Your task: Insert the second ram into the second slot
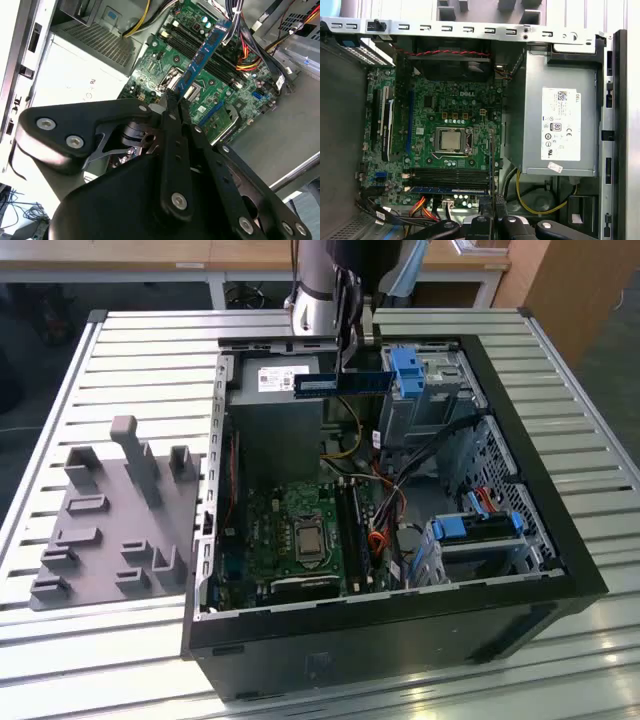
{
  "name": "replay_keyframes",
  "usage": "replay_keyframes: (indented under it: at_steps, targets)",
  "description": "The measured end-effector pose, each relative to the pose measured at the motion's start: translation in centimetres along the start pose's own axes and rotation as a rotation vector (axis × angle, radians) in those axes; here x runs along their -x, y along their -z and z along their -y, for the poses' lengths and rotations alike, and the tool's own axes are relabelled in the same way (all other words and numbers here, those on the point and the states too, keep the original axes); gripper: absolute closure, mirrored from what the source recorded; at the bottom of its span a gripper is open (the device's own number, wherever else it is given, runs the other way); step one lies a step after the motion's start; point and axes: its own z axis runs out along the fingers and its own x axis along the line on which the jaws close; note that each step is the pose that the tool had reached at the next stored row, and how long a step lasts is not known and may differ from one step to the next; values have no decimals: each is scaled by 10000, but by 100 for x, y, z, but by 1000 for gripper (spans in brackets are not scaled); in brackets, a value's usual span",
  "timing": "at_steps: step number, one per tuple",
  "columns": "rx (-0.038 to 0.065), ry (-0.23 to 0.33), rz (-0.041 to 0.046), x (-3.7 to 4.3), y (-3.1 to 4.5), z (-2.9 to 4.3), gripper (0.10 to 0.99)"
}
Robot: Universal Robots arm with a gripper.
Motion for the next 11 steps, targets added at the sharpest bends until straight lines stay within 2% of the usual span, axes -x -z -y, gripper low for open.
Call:
replay_keyframes:
  at_steps: [11]
  targets:
    - [0,-1,1,-15,0,-1,949]
